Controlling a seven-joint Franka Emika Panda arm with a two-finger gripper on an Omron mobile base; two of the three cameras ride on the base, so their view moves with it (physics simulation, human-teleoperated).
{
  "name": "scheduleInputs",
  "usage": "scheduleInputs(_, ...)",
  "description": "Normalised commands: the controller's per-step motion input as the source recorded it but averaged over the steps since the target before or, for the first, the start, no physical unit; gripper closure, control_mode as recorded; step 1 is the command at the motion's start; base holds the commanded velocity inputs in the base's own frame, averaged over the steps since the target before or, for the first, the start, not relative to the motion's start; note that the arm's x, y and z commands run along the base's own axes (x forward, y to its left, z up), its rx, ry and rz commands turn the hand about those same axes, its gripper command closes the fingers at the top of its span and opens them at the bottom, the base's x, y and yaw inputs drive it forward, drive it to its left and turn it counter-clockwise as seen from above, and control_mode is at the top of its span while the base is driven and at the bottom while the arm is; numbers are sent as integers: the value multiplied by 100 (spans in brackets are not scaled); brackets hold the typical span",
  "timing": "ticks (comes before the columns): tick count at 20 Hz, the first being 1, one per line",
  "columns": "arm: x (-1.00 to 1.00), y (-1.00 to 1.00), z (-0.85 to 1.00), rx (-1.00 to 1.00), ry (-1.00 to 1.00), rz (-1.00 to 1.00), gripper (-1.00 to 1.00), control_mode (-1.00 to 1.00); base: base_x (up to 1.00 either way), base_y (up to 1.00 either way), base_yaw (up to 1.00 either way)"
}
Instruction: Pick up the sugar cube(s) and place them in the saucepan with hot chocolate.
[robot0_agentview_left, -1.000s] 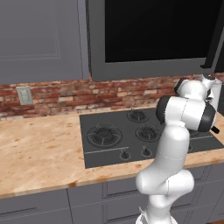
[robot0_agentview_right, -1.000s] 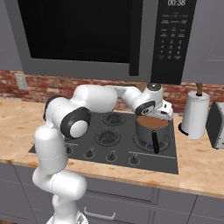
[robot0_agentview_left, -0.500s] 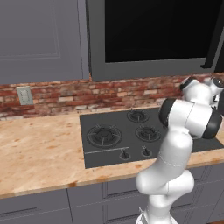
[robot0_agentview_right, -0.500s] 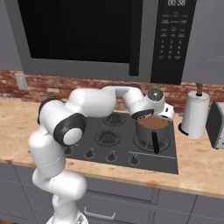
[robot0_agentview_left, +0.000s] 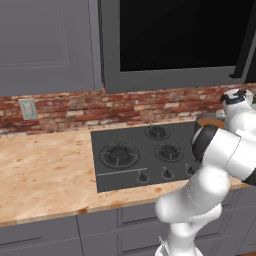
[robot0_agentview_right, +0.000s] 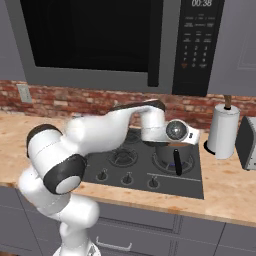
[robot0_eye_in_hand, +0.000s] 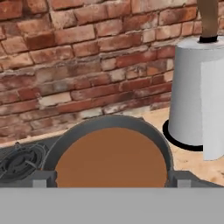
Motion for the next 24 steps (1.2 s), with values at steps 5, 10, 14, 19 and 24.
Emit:
scheduleInputs(5, -93, 32, 93, -4, -13, 0, -100, -100, 0, 0, 0)
scheduleInputs(10, -82, 64, 100, -6, -2, 0, -100, -100, 0, 0, 0)
scheduleInputs(14, -61, 100, 100, -8, 7, 0, -100, -100, 0, 0, 0)
scheduleInputs(19, -24, 90, 54, -12, 38, 5, -100, -100, 0, 0, 0)
scheduleInputs(24, -47, 75, -2, -15, 27, 8, -100, -100, 0, 0, 0)
